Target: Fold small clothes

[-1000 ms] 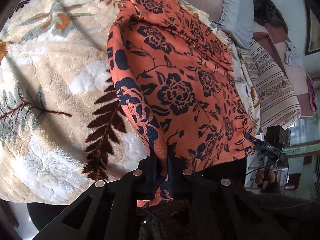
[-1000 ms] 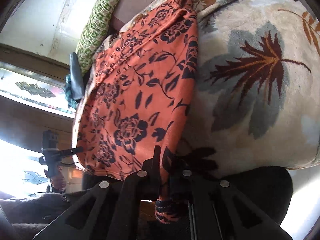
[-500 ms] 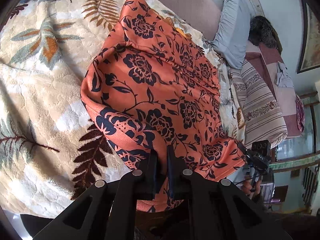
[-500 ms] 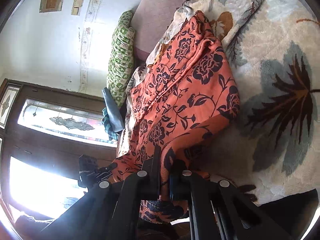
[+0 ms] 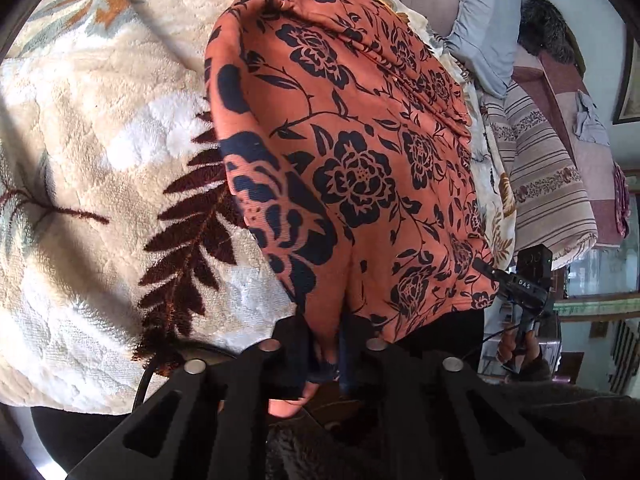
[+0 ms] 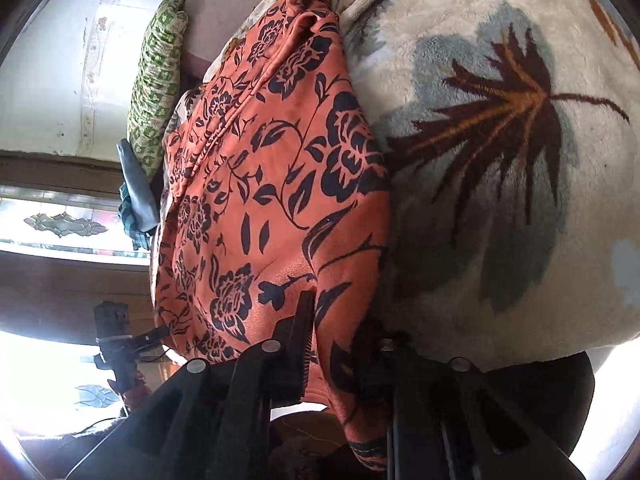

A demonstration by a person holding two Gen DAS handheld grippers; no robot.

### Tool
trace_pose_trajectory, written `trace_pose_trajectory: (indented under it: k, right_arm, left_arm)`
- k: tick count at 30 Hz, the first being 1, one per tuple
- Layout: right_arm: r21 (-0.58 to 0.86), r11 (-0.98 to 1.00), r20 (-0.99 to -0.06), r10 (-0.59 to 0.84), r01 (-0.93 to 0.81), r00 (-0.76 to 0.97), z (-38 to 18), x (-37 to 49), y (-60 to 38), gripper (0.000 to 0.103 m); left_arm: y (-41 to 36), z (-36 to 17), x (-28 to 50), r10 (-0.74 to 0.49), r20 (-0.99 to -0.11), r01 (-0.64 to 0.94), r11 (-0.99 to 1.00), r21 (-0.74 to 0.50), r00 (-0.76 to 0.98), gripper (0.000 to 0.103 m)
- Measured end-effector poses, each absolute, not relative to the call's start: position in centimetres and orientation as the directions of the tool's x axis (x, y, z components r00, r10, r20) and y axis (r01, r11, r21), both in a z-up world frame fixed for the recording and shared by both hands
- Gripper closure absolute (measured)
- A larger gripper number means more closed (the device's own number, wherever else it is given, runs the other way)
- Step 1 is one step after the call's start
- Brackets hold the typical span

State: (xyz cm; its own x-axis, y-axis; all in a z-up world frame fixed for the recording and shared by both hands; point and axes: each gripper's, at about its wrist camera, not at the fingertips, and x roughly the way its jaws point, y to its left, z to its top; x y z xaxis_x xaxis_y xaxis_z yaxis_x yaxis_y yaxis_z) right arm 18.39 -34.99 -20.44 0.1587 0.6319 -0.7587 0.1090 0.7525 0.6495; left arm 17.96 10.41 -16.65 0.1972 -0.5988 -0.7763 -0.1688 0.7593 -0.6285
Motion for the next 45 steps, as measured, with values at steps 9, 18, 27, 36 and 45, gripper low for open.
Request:
trace_pose_trajectory:
  k: [9, 18, 27, 36, 45]
  right_arm:
    - [0.819, 0.571, -0.559, 0.772, 0.056, 0.302, -15.8, 19.2, -34.8, 0.098]
    - [0.917, 0.397, -0.376, 0.834, 0.033, 0.404, -13.7, 24.0, -34.2, 0.098]
    - [0.934, 0.356, -0.336, 0.825, 0.044, 0.456, -13.5, 31.3, -33.1, 0.096]
    - [0.95, 0.286, -0.306, 0.783, 0.123, 0.542, -15.6, 39.1, -33.5, 0.094]
    - [0.923, 0.272, -0.383, 0.711, 0.271, 0.589, -21.0, 46.4, -34.5, 0.094]
  left_arm:
    - [11.9, -12.3, 18.8, -0.636, -0.684, -0.133, 0.691, -0.711, 0.356, 0.096]
    - [14.5, -10.2, 22.1, -0.638, -0.619, -0.13, 0.641, -0.757, 0.457, 0.096]
    - [15.8, -11.5, 28.4, -0.609, -0.609, -0.193, 0.608, -0.77, 0.508, 0.096]
    - [18.2, -11.8, 36.8, -0.53, -0.618, -0.254, 0.604, -0.756, 0.58, 0.096]
    - [19.0, -16.0, 46.4, -0.451, -0.72, -0.394, 0.621, -0.677, 0.527, 0.096]
